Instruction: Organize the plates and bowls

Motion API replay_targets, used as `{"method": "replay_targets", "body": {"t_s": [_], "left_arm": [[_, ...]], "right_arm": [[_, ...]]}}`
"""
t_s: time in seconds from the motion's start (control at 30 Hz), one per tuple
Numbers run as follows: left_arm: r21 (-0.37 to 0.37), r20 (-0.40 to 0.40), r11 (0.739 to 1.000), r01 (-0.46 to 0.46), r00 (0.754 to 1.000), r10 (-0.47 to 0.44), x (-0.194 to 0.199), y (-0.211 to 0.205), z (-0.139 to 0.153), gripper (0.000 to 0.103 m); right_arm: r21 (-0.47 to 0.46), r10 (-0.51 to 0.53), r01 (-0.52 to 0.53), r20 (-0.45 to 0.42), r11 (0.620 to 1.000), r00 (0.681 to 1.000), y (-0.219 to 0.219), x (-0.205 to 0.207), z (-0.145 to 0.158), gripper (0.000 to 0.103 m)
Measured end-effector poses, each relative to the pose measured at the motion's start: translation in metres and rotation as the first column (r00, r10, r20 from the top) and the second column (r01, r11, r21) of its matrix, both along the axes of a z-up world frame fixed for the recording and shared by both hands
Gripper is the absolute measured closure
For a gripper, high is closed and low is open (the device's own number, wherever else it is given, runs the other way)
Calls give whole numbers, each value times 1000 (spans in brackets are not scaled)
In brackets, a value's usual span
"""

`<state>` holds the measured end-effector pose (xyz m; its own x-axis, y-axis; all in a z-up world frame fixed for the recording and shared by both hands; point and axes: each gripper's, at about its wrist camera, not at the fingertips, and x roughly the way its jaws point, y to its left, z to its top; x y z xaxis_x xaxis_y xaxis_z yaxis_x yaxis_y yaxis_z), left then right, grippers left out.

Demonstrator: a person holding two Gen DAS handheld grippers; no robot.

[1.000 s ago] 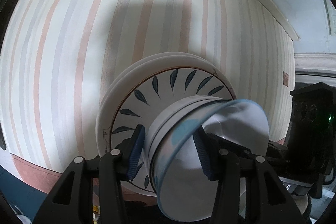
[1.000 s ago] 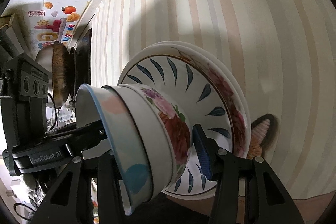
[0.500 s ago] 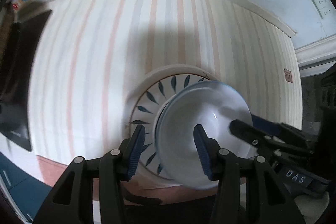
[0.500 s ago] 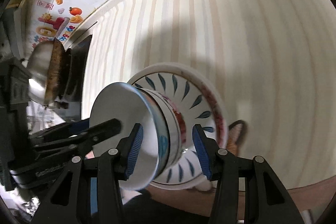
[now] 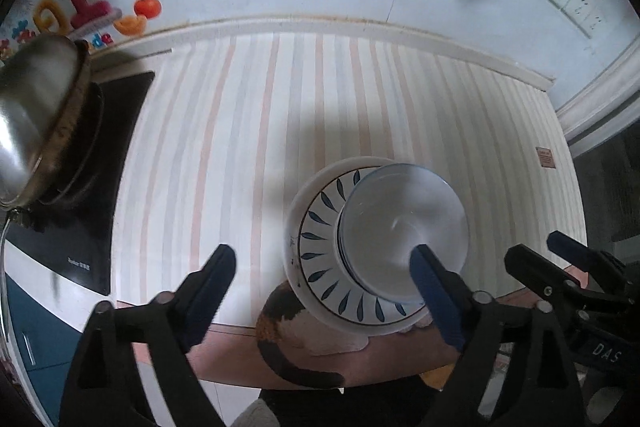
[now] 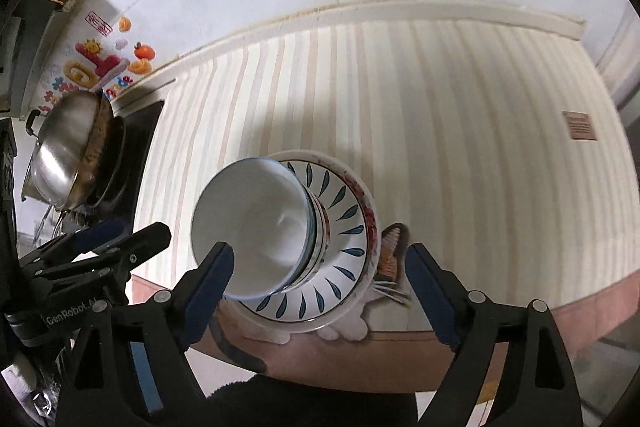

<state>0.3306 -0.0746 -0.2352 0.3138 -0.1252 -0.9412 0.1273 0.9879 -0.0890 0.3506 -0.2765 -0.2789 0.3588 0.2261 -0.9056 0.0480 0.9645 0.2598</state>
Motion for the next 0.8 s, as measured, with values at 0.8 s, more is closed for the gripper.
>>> {"method": "replay_targets", "body": {"t_s": [0.8], "left_arm": [[17,332,999,-49,942,41,-180,29,121,12]], "right_arm": [[-80,-49,79,326,994,944,32,-192,144,8]]}}
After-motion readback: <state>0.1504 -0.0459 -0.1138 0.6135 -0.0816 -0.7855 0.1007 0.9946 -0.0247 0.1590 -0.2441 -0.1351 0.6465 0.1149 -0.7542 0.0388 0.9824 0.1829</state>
